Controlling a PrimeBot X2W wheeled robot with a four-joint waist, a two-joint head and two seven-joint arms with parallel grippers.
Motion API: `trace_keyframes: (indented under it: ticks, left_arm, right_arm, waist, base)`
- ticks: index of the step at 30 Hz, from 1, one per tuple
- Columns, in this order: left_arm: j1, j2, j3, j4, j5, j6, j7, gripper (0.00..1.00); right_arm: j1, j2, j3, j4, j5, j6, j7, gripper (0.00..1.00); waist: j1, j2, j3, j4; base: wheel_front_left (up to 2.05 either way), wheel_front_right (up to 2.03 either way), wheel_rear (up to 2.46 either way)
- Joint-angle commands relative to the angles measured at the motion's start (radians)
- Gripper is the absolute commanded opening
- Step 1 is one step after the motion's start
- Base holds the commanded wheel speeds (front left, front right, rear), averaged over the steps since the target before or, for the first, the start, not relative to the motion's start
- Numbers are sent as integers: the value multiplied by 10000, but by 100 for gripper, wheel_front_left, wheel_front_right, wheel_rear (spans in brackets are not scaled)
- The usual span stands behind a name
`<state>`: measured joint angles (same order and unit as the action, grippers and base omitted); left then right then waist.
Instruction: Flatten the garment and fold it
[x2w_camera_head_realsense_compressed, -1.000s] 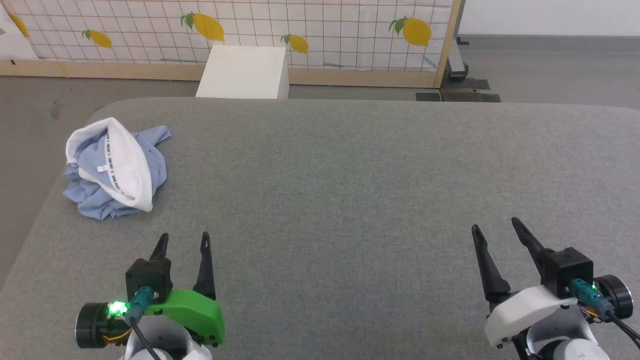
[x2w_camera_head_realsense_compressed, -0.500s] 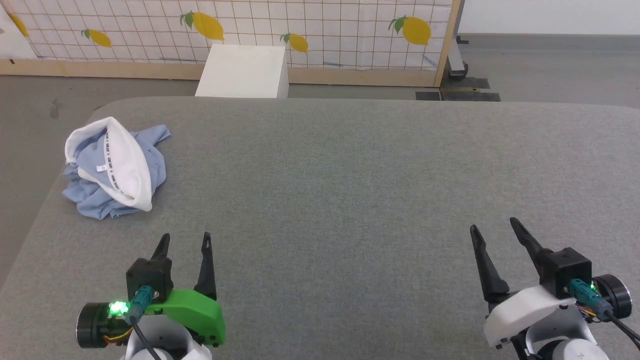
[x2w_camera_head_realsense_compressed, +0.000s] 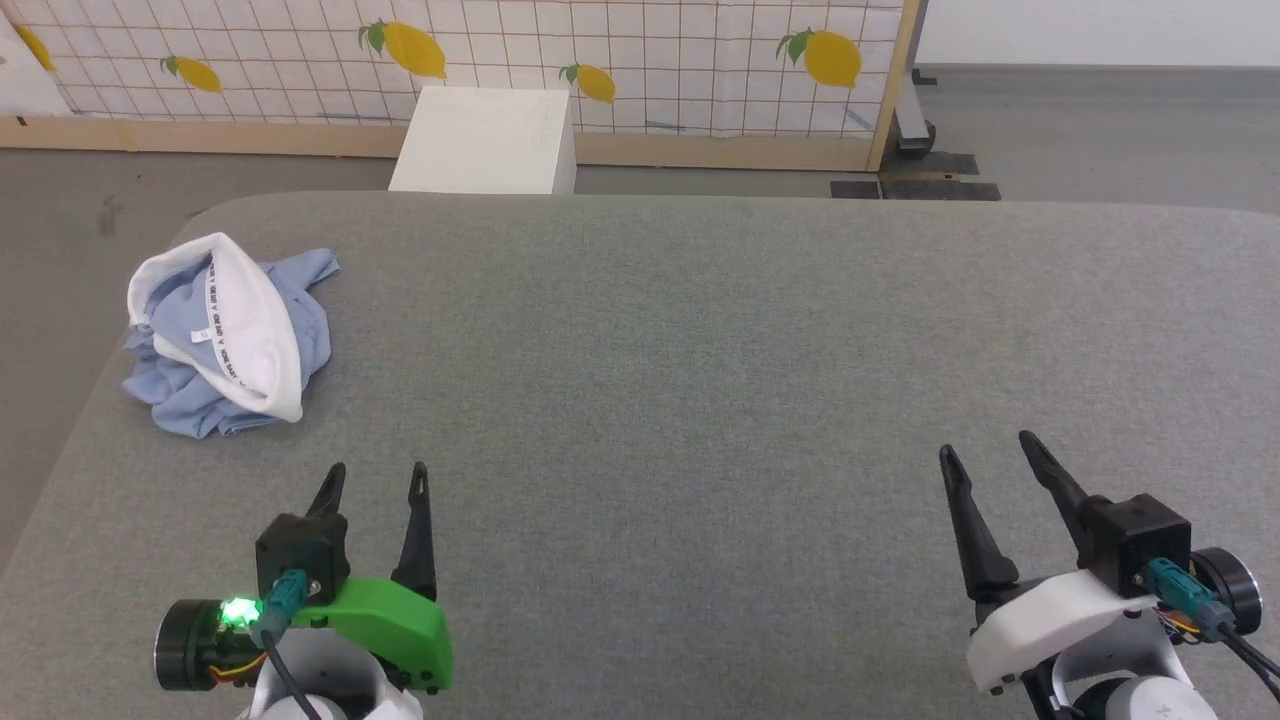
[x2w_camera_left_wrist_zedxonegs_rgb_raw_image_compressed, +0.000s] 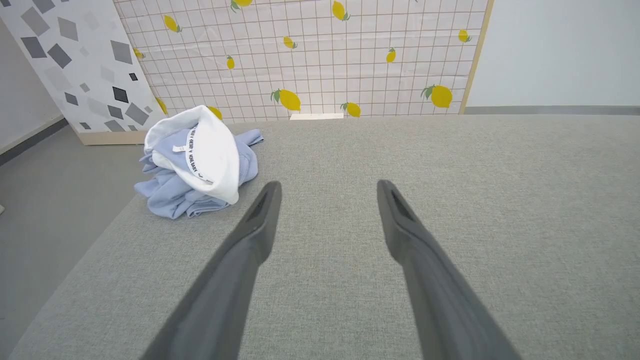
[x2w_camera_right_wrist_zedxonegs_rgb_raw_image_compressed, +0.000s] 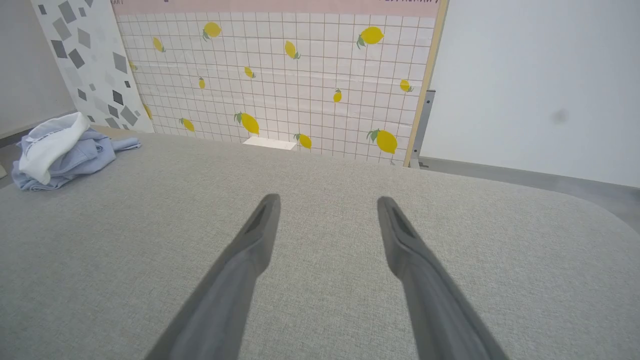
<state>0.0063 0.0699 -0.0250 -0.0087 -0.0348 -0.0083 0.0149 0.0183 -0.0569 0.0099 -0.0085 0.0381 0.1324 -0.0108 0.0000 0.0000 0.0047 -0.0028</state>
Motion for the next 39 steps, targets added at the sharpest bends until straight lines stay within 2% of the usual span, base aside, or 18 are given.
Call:
trace_keyframes:
  ticks: [1,29,39]
  left_arm:
    - [-28,87,-29,-50,-45,-55,-50,100]
    - [-51,226,-312,-69,-330,5,106,100]
    - [-268,382,-366,-49,-363,84,144,100]
  right_arm:
    - [-202,1,12,-66,99,-7,-88,100]
    - [-230,40,-42,-183,355,-11,1,100]
    - [-84,-76,177,-274,482,-12,11,100]
  waist:
    - [0,0,-1,4]
    - [0,0,85,89]
    - [0,0,117,776]
  base:
    - [0,0,0]
    - [0,0,0]
    - [0,0,0]
